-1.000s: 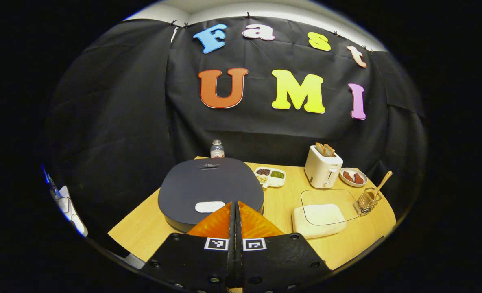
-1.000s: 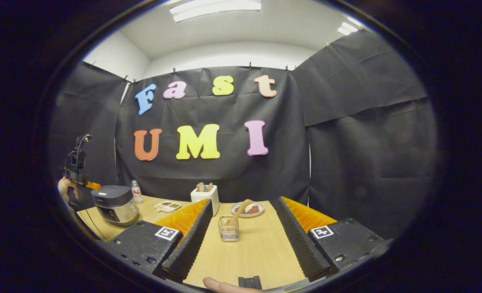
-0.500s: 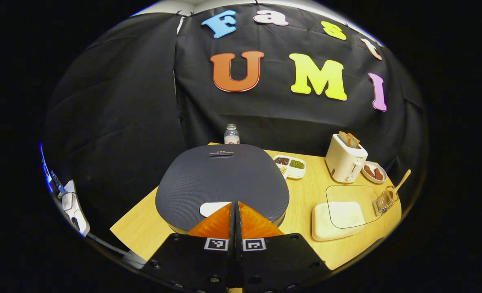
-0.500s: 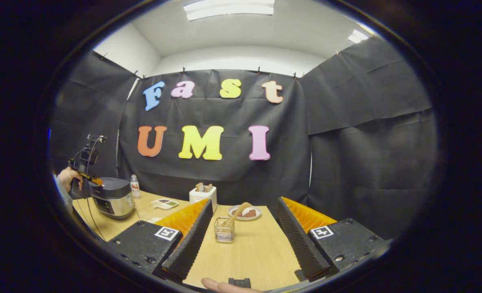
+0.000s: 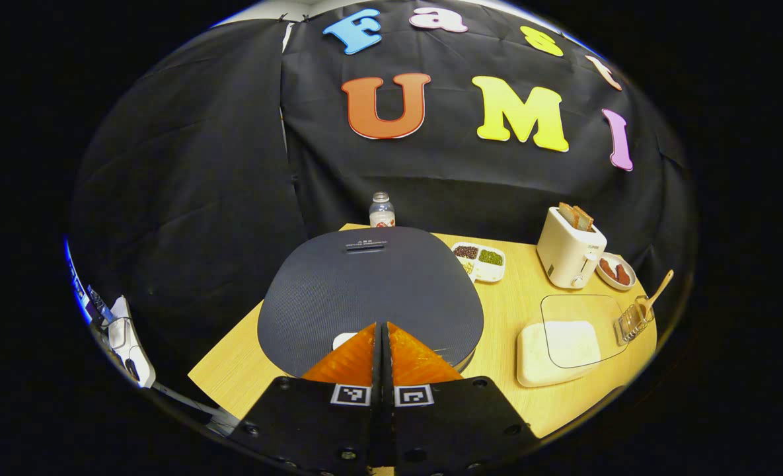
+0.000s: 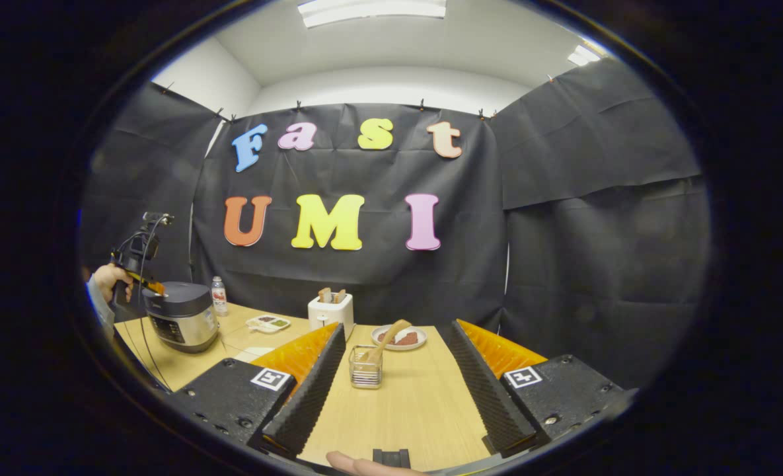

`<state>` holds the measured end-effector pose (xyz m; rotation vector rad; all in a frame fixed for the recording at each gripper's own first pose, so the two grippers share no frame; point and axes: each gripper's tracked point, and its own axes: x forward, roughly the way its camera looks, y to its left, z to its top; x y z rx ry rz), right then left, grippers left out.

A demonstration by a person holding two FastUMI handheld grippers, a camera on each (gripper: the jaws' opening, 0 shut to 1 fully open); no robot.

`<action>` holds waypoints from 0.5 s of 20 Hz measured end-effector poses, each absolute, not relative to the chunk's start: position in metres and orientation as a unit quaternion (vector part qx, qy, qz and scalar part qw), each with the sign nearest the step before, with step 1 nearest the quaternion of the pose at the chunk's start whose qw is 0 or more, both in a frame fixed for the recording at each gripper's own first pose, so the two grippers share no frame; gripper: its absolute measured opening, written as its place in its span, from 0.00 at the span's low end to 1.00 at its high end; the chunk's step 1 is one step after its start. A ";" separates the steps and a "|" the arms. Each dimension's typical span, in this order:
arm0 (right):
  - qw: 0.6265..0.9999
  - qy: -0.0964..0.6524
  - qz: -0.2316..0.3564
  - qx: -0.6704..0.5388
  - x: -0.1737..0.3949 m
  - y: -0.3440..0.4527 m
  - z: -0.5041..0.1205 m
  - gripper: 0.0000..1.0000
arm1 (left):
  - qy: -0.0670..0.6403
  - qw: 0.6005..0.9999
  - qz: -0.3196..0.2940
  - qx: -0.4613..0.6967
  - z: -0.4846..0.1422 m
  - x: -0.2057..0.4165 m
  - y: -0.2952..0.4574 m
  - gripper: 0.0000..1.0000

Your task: Close the left gripper, press the button to open the rice cooker; take a wooden spoon from the chopstick holder with the right hand, scoop a spoonful of rice and pour it into the rice cooker, then put the wooden spoon back into the chopstick holder.

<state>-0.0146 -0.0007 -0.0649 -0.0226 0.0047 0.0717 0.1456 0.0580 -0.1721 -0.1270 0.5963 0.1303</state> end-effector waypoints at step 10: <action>0.998 0.040 0.045 -0.001 0.001 0.007 -0.086 1.00 | 0.283 0.950 0.073 -0.105 -0.172 0.144 0.058 0.00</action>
